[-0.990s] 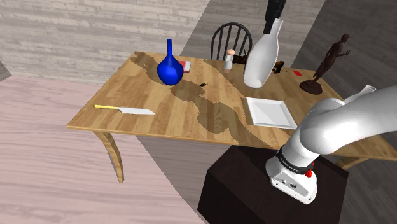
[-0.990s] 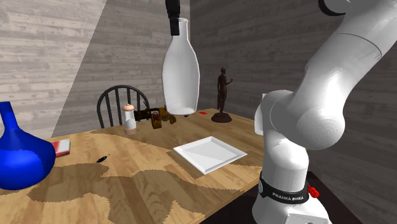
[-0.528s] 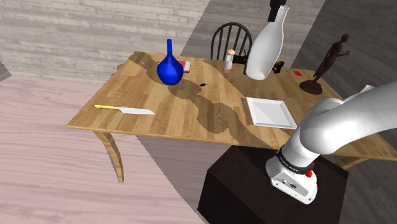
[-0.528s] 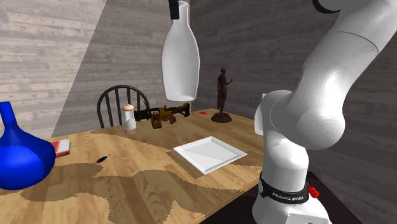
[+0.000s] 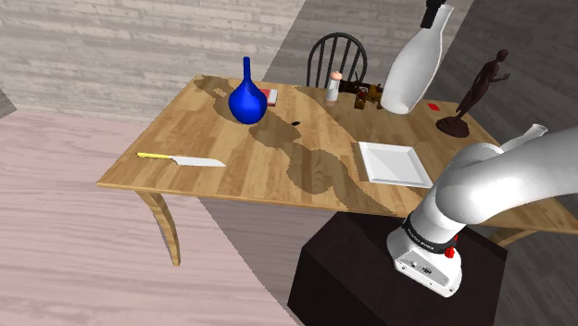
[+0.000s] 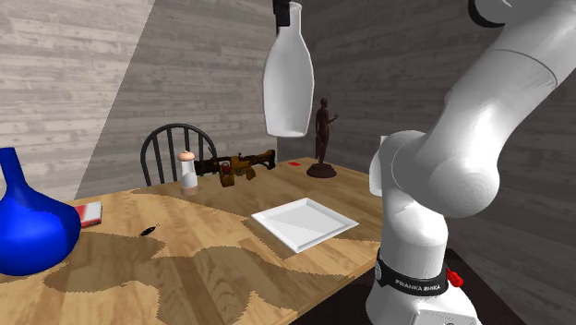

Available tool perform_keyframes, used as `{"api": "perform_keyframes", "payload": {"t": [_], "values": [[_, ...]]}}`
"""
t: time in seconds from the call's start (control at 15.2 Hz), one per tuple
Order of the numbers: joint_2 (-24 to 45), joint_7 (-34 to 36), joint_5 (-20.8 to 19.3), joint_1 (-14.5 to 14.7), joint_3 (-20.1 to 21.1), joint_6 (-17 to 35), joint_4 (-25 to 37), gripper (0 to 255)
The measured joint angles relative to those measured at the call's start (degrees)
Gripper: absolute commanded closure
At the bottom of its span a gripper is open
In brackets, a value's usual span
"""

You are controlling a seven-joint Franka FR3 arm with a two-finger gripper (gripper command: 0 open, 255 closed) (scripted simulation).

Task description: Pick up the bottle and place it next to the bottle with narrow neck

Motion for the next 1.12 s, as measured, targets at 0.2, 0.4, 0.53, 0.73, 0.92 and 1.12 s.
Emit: {"api": "perform_keyframes", "payload": {"t": [0.2, 0.4, 0.53, 0.73, 0.92, 1.12], "values": [[-3.37, -3.15, -2.34, -0.63, -2.28, -1.04, -1.92, 255], [-5.77, -6.91, -5.12, -1.16, -4.96, -2.93, -1.8, 255], [-7.79, -9.24, -7.01, -1.54, -6.52, -4.03, -2.27, 255], [-10.05, -12.96, -10.08, -1.92, -9.09, -5.63, -2.08, 255], [-11.88, -17.11, -13.64, -2.06, -12.26, -6.49, -1.86, 255], [-12.42, -21.78, -17.32, -1.88, -15.49, -8.18, 0.77, 255]]}}
